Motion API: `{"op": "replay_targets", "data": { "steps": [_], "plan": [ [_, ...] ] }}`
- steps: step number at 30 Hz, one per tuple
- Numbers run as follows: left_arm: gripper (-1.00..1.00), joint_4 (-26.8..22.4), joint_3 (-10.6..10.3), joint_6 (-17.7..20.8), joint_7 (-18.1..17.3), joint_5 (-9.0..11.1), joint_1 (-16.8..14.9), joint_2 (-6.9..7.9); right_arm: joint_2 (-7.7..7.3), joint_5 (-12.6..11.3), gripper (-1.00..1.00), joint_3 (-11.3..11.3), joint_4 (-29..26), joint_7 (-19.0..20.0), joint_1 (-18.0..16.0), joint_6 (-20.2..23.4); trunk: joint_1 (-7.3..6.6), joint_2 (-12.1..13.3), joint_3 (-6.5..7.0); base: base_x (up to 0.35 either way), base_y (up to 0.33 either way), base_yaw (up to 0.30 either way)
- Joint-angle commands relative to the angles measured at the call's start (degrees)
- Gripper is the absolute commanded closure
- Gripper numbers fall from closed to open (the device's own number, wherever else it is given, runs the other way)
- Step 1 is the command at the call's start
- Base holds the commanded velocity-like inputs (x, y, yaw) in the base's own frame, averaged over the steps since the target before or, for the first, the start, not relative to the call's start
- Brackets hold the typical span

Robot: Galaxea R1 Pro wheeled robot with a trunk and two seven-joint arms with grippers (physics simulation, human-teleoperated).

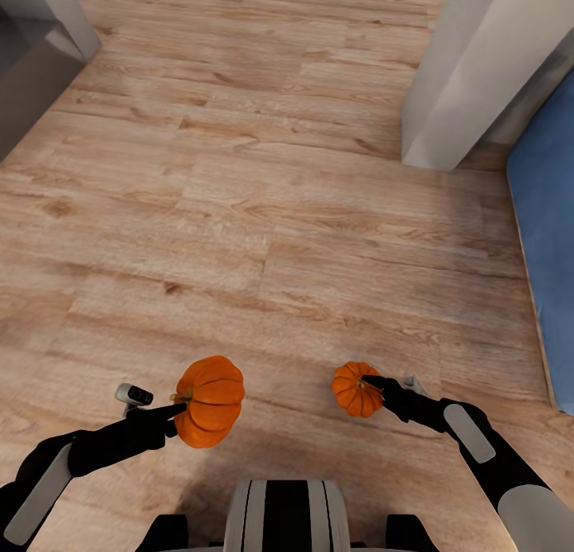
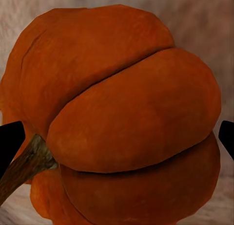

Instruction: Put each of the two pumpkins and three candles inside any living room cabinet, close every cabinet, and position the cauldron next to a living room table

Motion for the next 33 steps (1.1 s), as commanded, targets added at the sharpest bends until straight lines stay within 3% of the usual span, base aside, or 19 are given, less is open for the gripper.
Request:
{"op": "replay_targets", "data": {
  "steps": [1, 31, 32, 33],
  "plan": [
    [1.00, 0.0, -0.1, 0.5, -0.1, 0.3, 0.0, 0.05, -0.05, 1.3, -1.00, 0.1, 0.1, 0.0, 0.0, -0.1, 0.00, 0.0, -0.03, 0.011, 0.005, 0.000],
    [1.00, 0.0, 0.1, 0.5, -0.2, 0.2, 0.0, 0.14, -0.05, 1.3, -1.00, 0.2, 0.1, 0.0, 0.0, -0.1, 0.00, 0.0, -0.03, 0.000, 0.000, 0.000],
    [1.00, 0.0, 0.1, 0.5, -0.2, 0.2, 0.0, 0.14, -0.05, 1.3, 1.00, 0.2, 0.1, 0.0, 0.0, -0.1, 0.00, 0.0, -0.03, 0.000, 0.000, 0.000],
    [1.00, 0.0, 0.1, 0.5, -0.2, 0.2, 0.0, 0.12, -0.05, 1.3, 1.00, 0.2, 0.1, 0.0, 0.0, -0.1, 0.00, 0.0, -0.03, 0.000, 0.000, 0.000]
  ]
}}
